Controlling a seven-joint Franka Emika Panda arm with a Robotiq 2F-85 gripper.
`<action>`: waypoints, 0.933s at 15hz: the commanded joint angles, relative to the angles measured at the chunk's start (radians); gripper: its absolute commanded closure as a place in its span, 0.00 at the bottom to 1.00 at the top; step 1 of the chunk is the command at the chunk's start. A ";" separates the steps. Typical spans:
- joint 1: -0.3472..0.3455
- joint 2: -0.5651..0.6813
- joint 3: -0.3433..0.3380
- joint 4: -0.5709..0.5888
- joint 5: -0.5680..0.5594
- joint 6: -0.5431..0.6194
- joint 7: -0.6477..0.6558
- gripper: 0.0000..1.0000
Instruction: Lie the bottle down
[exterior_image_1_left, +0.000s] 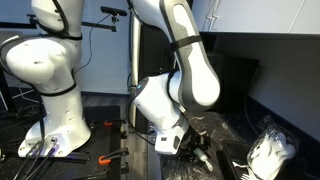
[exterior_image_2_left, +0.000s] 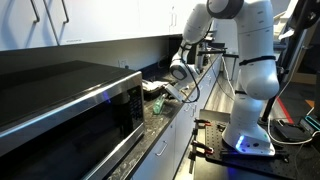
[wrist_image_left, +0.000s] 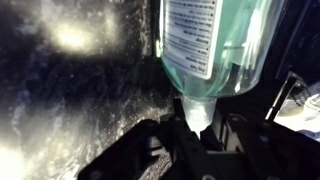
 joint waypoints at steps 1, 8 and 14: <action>0.046 -0.029 0.000 0.001 -0.008 0.097 0.031 0.45; 0.101 -0.137 0.045 -0.017 -0.005 0.411 0.027 0.05; 0.086 -0.174 0.098 -0.006 0.000 0.540 0.040 0.00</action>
